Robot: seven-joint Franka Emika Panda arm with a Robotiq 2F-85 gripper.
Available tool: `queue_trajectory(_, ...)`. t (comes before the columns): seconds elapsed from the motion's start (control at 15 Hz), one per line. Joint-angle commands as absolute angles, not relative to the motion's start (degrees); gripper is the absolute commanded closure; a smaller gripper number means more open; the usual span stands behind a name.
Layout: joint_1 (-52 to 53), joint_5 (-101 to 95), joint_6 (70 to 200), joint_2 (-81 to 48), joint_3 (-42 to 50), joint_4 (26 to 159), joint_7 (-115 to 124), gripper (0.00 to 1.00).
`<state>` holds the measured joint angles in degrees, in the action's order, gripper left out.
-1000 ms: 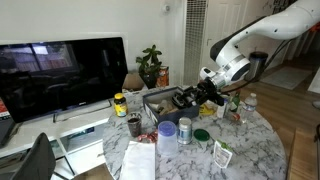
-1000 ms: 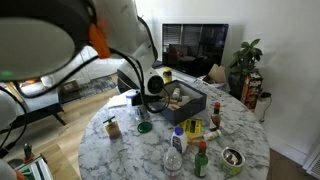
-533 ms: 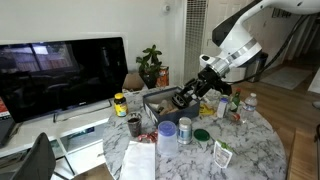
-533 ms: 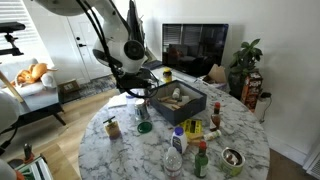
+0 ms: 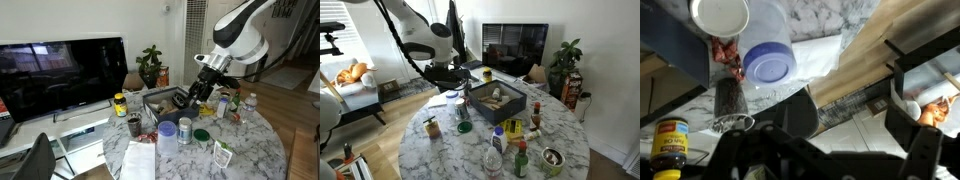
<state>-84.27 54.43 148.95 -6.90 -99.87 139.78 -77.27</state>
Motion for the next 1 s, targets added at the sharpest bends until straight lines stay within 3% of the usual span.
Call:
queue_trajectory(0.0,-90.5,40.6,140.2,-2.0,-103.4,138.5,-64.7,0.00)
queue_trajectory(0.13,-92.2,32.1,135.4,-1.8,-103.5,137.3,-59.0,0.00)
queue_trajectory(0.2,-77.8,33.2,142.2,-7.9,-90.8,139.1,-60.8,0.00)
queue_trajectory(0.93,-79.5,27.8,139.1,-7.5,-91.1,138.4,-56.8,0.00)
